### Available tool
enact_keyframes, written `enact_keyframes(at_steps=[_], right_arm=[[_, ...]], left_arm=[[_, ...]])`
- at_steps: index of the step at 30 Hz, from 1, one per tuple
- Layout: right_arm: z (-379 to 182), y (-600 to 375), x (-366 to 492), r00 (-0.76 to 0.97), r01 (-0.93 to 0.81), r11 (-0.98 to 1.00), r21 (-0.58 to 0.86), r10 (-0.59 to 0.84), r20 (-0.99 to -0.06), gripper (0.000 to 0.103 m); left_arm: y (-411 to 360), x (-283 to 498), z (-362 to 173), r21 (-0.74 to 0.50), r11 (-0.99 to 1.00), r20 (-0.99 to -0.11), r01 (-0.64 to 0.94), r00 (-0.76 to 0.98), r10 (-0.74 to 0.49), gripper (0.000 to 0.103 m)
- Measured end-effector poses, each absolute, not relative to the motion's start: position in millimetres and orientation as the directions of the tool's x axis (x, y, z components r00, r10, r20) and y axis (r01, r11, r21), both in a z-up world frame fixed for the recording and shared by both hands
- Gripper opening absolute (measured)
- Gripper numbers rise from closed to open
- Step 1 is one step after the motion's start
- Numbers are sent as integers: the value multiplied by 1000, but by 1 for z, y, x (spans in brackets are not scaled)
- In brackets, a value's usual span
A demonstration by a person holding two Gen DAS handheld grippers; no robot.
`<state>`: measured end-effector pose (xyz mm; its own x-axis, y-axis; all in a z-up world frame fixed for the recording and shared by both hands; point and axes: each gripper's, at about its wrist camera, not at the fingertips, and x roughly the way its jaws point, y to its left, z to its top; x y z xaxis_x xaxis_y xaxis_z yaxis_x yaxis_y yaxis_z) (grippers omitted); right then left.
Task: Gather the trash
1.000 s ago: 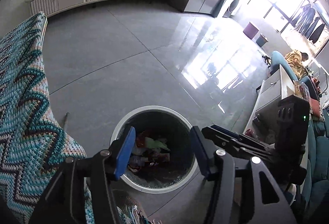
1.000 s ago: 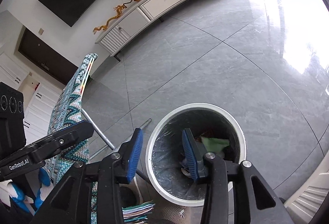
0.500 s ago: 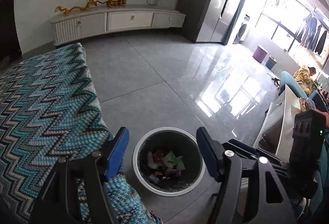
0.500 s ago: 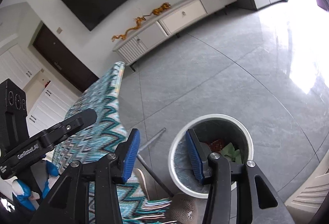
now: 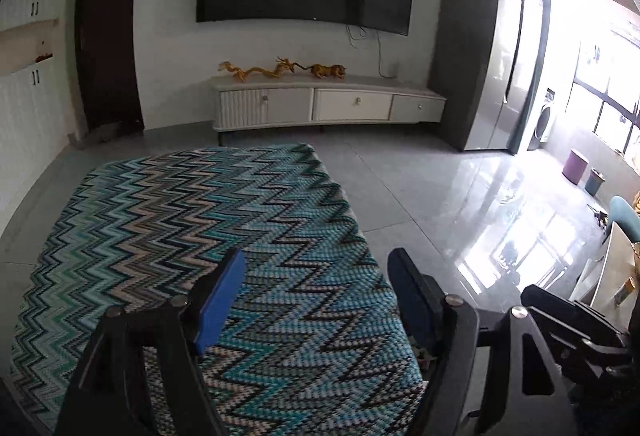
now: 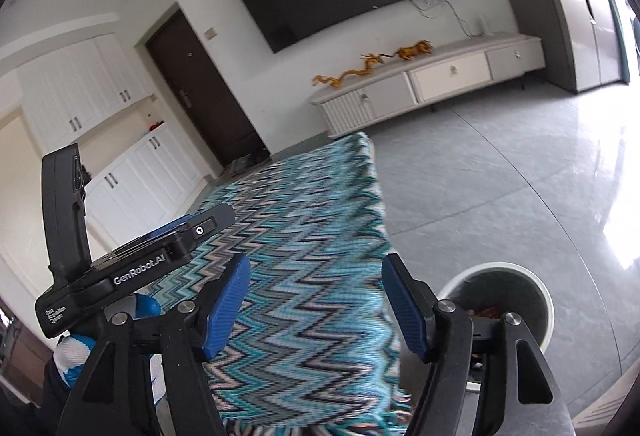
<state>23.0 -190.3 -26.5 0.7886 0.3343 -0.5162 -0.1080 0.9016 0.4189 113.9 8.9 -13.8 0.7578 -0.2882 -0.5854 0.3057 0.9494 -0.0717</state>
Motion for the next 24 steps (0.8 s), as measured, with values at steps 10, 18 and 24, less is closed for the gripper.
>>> enact_keyframes(at_steps=[10,18,24], right_arm=[[-16,-117,16,804,-139,950,279,273,-529,80],[-26,-107,15,836,-44,981,191,140,-530,89],[-41,-110,23,835,13,985,170,83,-544,94]], left_arm=[[67,76,16,-3,979,-469,205,864,-183,84],[86,81,-3,-7,987,-489,158,861,-141,84],[90,84,-14,-11,987,-498,163,855,-147,85]])
